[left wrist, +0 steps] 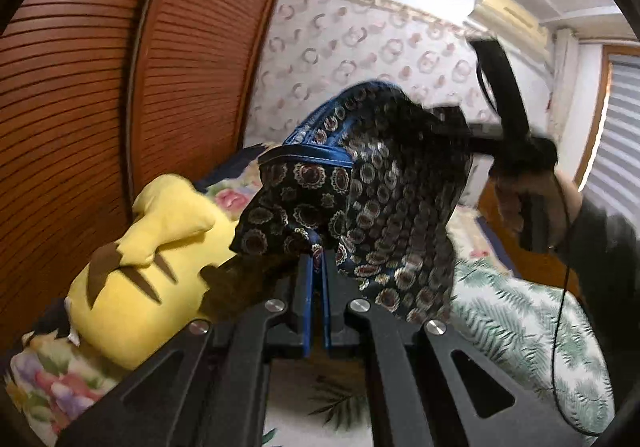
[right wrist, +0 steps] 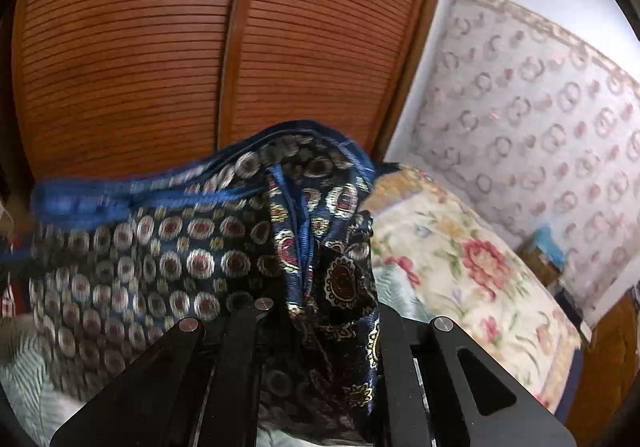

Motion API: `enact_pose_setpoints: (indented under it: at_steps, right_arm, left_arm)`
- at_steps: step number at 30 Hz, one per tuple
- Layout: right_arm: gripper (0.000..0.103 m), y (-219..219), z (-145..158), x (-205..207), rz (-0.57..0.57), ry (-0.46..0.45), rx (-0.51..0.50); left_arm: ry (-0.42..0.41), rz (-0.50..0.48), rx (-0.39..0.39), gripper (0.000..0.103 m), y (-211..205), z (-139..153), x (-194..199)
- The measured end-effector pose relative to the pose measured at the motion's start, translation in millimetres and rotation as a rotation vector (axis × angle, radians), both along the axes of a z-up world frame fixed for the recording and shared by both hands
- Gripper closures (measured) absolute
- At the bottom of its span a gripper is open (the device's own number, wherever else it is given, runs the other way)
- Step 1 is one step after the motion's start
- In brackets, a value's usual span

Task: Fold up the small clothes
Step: 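Carry the folded robe onto the yellow plush toy with both grippers and release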

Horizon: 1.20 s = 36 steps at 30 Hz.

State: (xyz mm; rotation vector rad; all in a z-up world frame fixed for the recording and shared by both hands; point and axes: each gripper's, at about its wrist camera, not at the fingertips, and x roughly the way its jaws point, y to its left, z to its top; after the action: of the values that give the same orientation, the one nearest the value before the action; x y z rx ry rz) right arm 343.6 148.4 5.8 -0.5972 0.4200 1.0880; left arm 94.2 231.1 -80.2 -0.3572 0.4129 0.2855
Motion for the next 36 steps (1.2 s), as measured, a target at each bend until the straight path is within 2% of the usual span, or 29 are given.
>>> enact_pose_setpoints:
  at_steps: [2,4,6,7,8,9,13,17,23,25,28,31,36]
  right_arm:
    - [0.093,20,-3,0,0.008,0.017,-0.001]
    - [0.086,31,-4,1,-0.006,0.015,-0.003]
    - [0.066,40,1,-6,-0.038,0.019,0.014]
    - [0.059,43,5,-7,-0.057,0.018,0.028]
    - [0.045,41,9,-6,-0.079,0.011,0.049]
    - [0.04,37,12,-5,-0.094,0.002,0.069]
    - [0.037,7,23,-2,-0.161,-0.034,0.138]
    - [0.036,-7,13,1,-0.141,0.039,0.111]
    - [0.037,-1,-52,-6,-0.073,0.234,-0.022]
    - [0.036,7,-77,-7,-0.086,0.26,-0.06]
    - [0.036,11,-100,-9,-0.117,0.239,-0.074]
    - [0.036,6,-97,-5,-0.15,0.276,-0.043]
    - [0.036,-23,-72,-23,-0.184,0.241,0.009]
  left_arm:
    - [0.031,0.013,-0.021,0.102,1,-10,2]
    - [0.05,0.017,-0.021,0.102,-3,-15,0]
    - [0.052,0.021,-0.022,0.102,-5,-18,-1]
    - [0.05,0.022,-0.026,0.102,-5,-20,-1]
    - [0.051,0.022,-0.028,0.102,-5,-20,-1]
    - [0.052,0.02,-0.029,0.102,-6,-20,0]
    - [0.054,0.022,-0.026,0.102,-8,-18,1]
    - [0.055,0.028,-0.03,0.1,-7,-14,1]
    - [0.067,0.031,0.001,0.092,-7,-8,-4]
    - [0.075,0.026,0.023,0.088,-10,-5,-6]
    - [0.083,0.01,0.043,0.082,-13,1,-9]
    - [0.098,-0.014,0.075,0.082,-21,7,-13]
    - [0.125,-0.042,0.116,0.082,-39,13,-16]
